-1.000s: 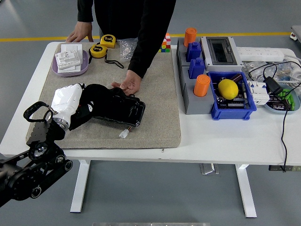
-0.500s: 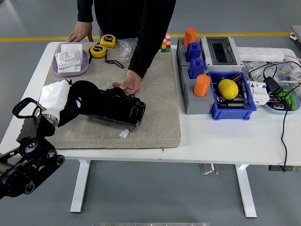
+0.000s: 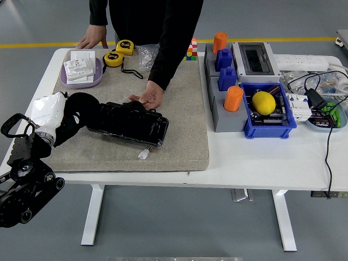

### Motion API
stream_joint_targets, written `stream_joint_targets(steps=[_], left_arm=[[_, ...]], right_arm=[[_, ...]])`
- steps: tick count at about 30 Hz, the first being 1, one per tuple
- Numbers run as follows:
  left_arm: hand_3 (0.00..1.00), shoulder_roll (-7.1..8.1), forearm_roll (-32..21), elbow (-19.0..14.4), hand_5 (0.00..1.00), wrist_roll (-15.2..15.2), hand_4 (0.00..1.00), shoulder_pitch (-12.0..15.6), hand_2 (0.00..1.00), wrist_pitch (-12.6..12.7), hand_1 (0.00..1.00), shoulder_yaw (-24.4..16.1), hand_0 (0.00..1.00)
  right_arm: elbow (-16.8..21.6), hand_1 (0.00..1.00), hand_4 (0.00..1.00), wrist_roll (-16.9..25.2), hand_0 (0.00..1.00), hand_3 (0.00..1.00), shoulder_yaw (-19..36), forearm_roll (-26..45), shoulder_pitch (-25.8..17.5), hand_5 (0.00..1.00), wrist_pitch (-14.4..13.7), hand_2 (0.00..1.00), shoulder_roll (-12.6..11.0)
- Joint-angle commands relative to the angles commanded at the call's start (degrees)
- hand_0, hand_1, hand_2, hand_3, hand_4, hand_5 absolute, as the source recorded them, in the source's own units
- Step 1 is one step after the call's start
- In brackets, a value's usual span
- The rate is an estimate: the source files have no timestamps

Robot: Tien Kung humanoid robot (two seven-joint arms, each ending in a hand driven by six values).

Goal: Pick the rag up,wipe the panel,place it on the desk

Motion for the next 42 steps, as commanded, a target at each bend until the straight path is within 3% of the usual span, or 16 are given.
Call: stream_joint_targets(steps=[6,11,20,21,26,27,32,33,38,39,42], left_arm=[[0.516,-0.03,-0.22,1.09,0.002,-0.83,0.334,0.66,0.574,0.85,0.218,-1.50,0.250],[0.514,0.23,-1.31,2.77,0.002,-3.13,0.332,1.11,0.567,3.08,0.218,-2.67,0.250],[0.526,0.00,-4.84,6.57,0.002,-7.43,0.347,1.51,0.571,5.98,0.270,-1.31,0.268],[0.528,-0.10,-5.08,7.02,0.002,-7.64,0.358,1.49,0.583,6.09,0.426,-1.03,0.305],[0.528,-0.70,-6.34,9.58,0.002,-8.73,0.358,1.74,0.583,6.28,0.426,-0.16,0.305],[0.539,-0.74,-6.67,9.98,0.006,-8.97,0.418,1.83,0.635,6.38,0.518,0.10,0.337],[0.539,-0.97,-7.34,11.06,0.006,-10.14,0.418,2.17,0.635,7.03,0.518,0.42,0.337],[0.546,-0.98,-7.46,11.12,0.099,-10.18,0.533,2.24,0.666,6.96,0.588,0.40,0.353],[0.546,-0.81,-7.75,11.06,0.099,-10.23,0.533,2.55,0.666,6.32,0.588,0.08,0.353],[0.584,-0.77,-7.89,11.00,0.128,-10.21,0.632,2.58,0.785,6.13,0.746,0.07,0.391],[0.584,-0.62,-8.32,10.76,0.128,-10.39,0.632,2.69,0.785,5.25,0.746,-0.27,0.391]], right_arm=[[0.15,0.655,0.998,0.00,0.743,0.620,0.17,-0.15,0.01,0.565,-0.11,0.696,0.09],[0.43,0.655,0.998,-0.05,0.743,0.620,0.42,-0.38,-0.01,0.566,-0.32,0.696,0.07],[0.49,0.655,0.998,-0.15,0.743,0.620,0.46,-0.47,-0.08,0.566,-0.40,0.696,0.10],[0.48,0.655,0.998,-0.16,0.742,0.621,0.39,-0.45,-0.10,0.566,-0.41,0.696,0.10],[0.47,0.655,0.998,-0.16,0.742,0.621,0.04,-0.31,-0.14,0.566,-0.45,0.696,0.04],[0.47,0.655,0.998,-0.15,0.743,0.620,-0.02,-0.29,-0.17,0.565,-0.44,0.696,0.05],[0.41,0.655,0.998,-0.18,0.743,0.620,-0.06,-0.32,-0.35,0.565,-0.34,0.696,0.10],[0.40,0.655,0.998,-0.18,0.743,0.620,-0.08,-0.31,-0.38,0.564,-0.34,0.696,0.09],[0.44,0.655,0.998,-0.16,0.743,0.620,-0.21,-0.25,-0.44,0.564,-0.34,0.696,0.00],[0.44,0.654,0.998,-0.17,0.743,0.620,-0.25,-0.22,-0.46,0.564,-0.33,0.696,0.00],[0.39,0.654,0.998,-0.17,0.743,0.620,-0.34,-0.21,-0.49,0.564,-0.29,0.696,-0.02]])
